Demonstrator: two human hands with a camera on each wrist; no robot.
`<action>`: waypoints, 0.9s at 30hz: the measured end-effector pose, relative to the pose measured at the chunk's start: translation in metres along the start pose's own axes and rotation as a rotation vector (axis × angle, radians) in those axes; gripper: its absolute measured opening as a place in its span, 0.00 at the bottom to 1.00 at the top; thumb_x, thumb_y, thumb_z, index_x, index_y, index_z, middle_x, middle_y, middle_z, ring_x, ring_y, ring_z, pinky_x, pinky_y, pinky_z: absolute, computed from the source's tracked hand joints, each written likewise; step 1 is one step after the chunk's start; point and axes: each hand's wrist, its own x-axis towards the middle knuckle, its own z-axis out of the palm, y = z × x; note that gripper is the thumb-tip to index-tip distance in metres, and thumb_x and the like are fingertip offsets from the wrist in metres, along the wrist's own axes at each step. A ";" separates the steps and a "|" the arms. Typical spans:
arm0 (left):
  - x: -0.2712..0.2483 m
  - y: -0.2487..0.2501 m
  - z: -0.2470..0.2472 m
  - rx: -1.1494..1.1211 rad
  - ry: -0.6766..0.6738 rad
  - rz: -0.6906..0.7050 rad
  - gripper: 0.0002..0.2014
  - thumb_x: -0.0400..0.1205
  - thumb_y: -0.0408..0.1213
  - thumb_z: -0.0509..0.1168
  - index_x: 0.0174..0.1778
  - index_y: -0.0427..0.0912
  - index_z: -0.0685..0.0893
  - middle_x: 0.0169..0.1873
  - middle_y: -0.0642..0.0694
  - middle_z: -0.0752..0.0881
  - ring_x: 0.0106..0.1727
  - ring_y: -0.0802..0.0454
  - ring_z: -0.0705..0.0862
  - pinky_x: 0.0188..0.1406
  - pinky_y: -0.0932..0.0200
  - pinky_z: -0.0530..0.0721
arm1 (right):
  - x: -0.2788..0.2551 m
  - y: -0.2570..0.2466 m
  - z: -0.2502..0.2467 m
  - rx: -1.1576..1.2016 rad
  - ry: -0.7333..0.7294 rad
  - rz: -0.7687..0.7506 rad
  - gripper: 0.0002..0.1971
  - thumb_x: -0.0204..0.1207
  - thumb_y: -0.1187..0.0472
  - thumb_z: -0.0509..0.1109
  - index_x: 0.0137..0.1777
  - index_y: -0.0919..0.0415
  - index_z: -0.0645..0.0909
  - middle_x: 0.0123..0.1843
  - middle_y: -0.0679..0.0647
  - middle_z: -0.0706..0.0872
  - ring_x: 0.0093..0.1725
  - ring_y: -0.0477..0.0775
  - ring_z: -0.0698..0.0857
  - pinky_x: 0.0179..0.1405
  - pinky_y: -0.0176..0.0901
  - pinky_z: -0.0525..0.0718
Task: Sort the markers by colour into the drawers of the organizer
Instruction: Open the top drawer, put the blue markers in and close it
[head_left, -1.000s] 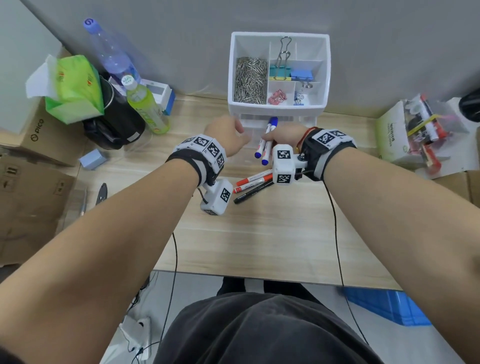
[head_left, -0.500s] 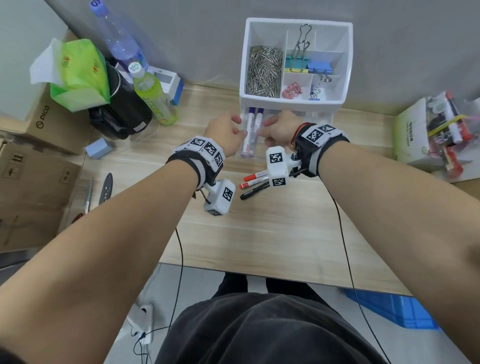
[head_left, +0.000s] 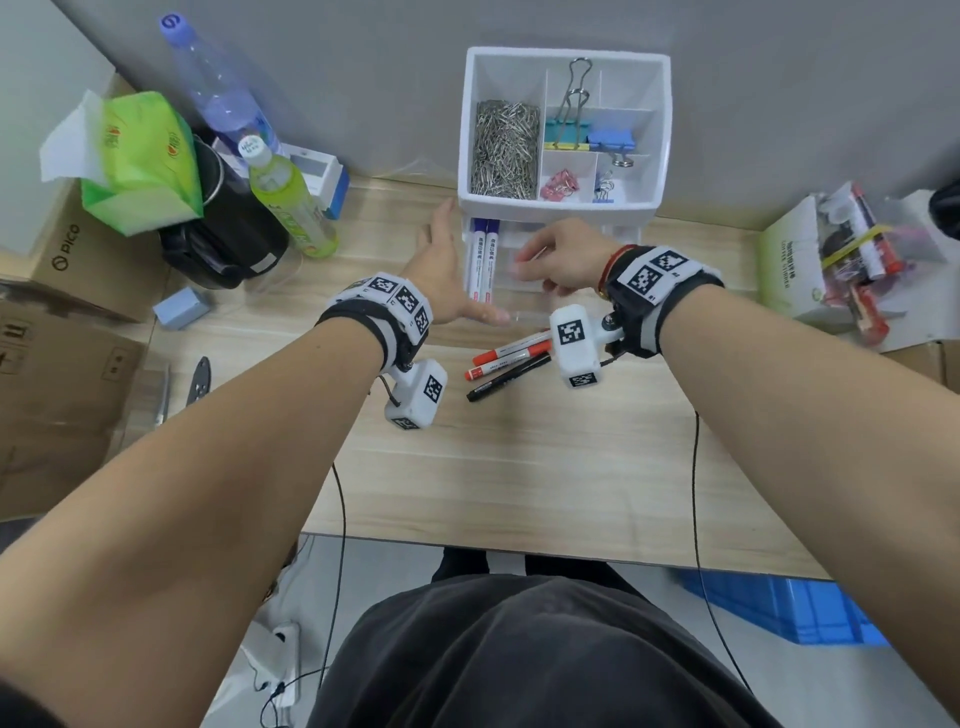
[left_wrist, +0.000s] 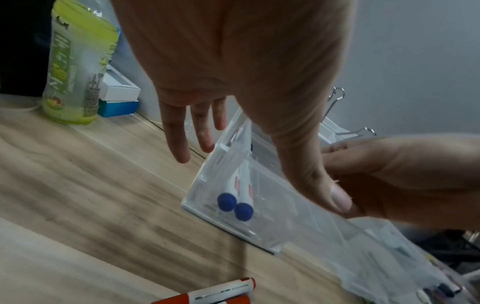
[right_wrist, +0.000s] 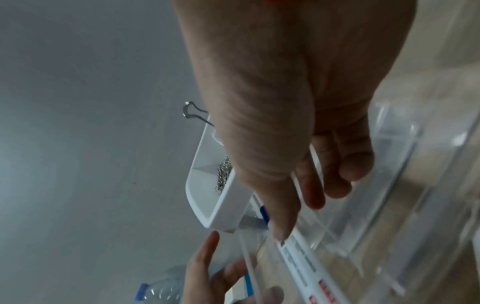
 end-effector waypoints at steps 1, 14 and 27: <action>0.000 0.000 0.002 0.024 -0.018 -0.002 0.81 0.45 0.55 0.88 0.83 0.55 0.34 0.81 0.38 0.58 0.76 0.38 0.72 0.76 0.37 0.71 | -0.005 0.001 -0.006 -0.099 -0.057 -0.027 0.19 0.71 0.48 0.81 0.58 0.56 0.86 0.47 0.52 0.88 0.39 0.47 0.84 0.36 0.41 0.85; 0.002 0.015 0.003 -0.013 0.018 -0.020 0.73 0.56 0.35 0.88 0.84 0.50 0.38 0.80 0.45 0.67 0.72 0.39 0.75 0.71 0.42 0.76 | -0.038 0.027 -0.029 -0.529 0.134 0.033 0.13 0.67 0.60 0.84 0.38 0.52 0.80 0.38 0.46 0.83 0.44 0.54 0.85 0.38 0.41 0.77; 0.021 0.015 -0.011 0.129 0.173 -0.028 0.49 0.63 0.44 0.85 0.76 0.46 0.65 0.73 0.47 0.76 0.65 0.42 0.82 0.65 0.40 0.81 | -0.029 0.061 -0.043 -0.329 0.433 0.375 0.48 0.61 0.44 0.86 0.71 0.67 0.65 0.63 0.62 0.83 0.61 0.64 0.84 0.46 0.51 0.80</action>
